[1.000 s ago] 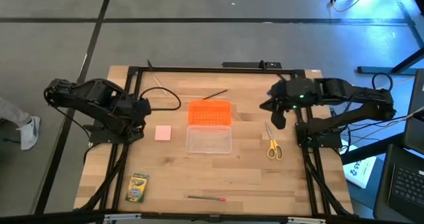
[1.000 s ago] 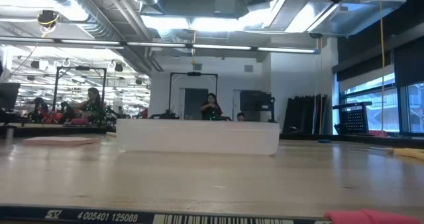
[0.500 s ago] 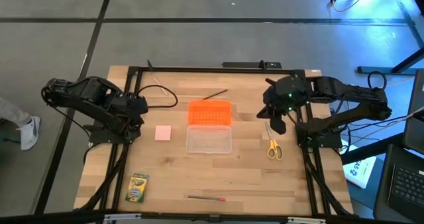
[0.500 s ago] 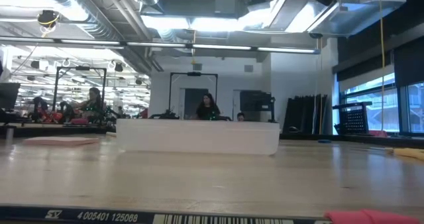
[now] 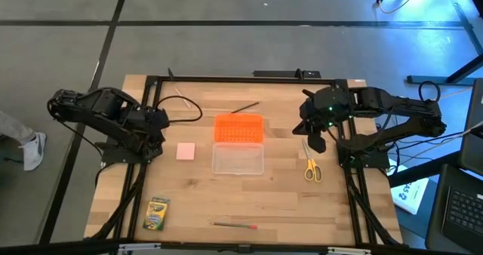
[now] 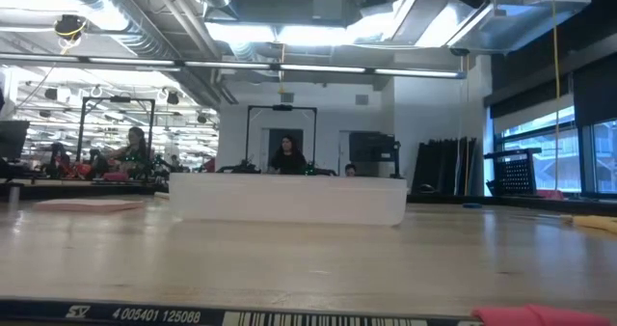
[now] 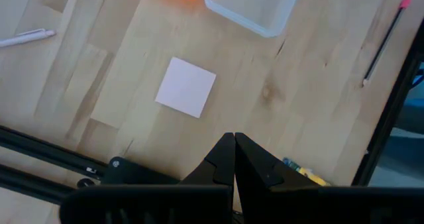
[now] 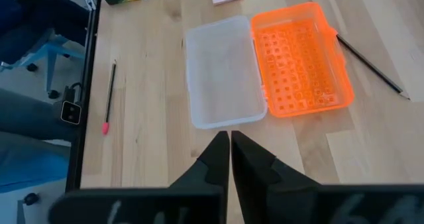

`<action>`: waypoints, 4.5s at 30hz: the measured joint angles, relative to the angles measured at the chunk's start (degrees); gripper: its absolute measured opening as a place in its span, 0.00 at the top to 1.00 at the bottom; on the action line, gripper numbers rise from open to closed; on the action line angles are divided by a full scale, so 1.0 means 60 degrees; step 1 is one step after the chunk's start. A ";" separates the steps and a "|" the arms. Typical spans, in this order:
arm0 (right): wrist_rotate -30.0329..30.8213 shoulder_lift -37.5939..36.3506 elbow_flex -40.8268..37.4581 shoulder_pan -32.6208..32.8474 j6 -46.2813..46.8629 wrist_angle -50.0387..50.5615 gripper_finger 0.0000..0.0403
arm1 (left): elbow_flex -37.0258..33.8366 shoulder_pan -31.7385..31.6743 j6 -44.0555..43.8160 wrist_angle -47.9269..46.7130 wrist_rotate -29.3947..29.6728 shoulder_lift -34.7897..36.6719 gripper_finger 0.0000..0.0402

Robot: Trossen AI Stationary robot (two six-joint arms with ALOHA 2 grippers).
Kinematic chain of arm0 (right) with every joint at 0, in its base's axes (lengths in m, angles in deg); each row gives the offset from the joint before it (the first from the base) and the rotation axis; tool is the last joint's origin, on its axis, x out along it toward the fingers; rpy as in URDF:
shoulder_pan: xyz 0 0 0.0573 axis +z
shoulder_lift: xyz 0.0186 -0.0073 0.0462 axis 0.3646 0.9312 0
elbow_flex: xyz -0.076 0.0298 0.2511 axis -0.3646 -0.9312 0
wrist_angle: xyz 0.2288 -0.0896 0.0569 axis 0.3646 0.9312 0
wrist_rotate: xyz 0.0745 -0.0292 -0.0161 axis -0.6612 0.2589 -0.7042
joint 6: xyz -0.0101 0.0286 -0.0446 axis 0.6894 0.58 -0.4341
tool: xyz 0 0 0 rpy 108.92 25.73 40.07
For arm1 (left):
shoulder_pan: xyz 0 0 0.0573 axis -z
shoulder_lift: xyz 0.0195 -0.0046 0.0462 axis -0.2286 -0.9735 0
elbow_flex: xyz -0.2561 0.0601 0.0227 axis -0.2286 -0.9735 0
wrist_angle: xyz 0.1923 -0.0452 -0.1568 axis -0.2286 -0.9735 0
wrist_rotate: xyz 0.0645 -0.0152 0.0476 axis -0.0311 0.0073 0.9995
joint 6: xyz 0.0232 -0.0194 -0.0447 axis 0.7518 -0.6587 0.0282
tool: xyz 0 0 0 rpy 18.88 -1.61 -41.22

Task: Pack school essentials
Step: Put the pink sticky notes into the supply box

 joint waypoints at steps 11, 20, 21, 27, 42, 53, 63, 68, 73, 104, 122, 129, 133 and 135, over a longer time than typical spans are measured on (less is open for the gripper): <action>-0.0015 0.0000 -0.0005 0.0000 0.0002 -0.0002 0.95 | 0.0000 0.0007 0.0515 0.0368 0.0499 -0.0054 1.00; -0.0021 0.0000 -0.0007 0.0000 0.0002 -0.0011 0.95 | 0.0000 0.0033 -0.0025 0.0496 0.0199 -0.0122 1.00; -0.0018 0.0000 -0.0007 0.0000 0.0002 -0.0011 0.95 | 0.0000 0.0030 -0.0058 0.0498 0.0234 -0.0140 1.00; -0.0018 0.0000 -0.0007 0.0000 0.0002 -0.0036 0.95 | -0.0004 0.0029 -0.0068 0.0434 0.0546 -0.0313 0.98; -0.0015 0.0000 -0.0011 0.0004 0.0002 -0.0044 0.95 | -0.0004 0.0018 -0.0072 0.0411 0.0610 -0.0561 0.41; -0.0015 0.0000 -0.0011 0.0004 0.0002 -0.0040 0.95 | -0.0740 0.0018 -0.0567 0.0627 0.0656 -0.0561 0.02; -0.0015 0.0000 -0.0011 0.0001 0.0002 -0.0040 0.95 | -0.2561 -0.0624 -0.0282 0.2071 -0.0039 -0.0581 0.01; -0.0015 0.0000 -0.0011 0.0004 0.0002 -0.0040 0.95 | -0.3494 -0.1142 0.0001 0.3175 -0.0604 -0.0916 0.01; -0.0011 0.0000 -0.0011 0.0004 0.0002 -0.0040 0.95 | -0.4072 -0.1413 0.1144 0.3985 -0.0753 -0.1708 0.01; -0.0013 0.0000 -0.0011 0.0002 0.0002 -0.0038 0.95 | -0.4397 -0.2608 0.5190 0.5132 -0.1052 -0.5536 0.01; -0.0014 0.0000 -0.0011 0.0002 0.0002 -0.0040 0.95 | -0.4397 -0.2679 0.5473 0.5559 -0.0970 -0.6298 0.01; -0.0015 0.0000 -0.0011 0.0004 0.0002 -0.0058 0.95 | -0.4397 -0.2841 0.5445 0.5563 -0.0896 -0.6229 0.01; -0.0015 -0.0004 -0.0011 0.0004 0.0002 -0.0065 0.95 | -0.4397 -0.2838 0.5240 0.5496 -0.0976 -0.6167 0.01; -0.0013 -0.0004 -0.0011 0.0004 0.0002 -0.0083 0.95 | -0.4397 -0.2838 0.5214 0.5497 -0.0971 -0.6171 0.01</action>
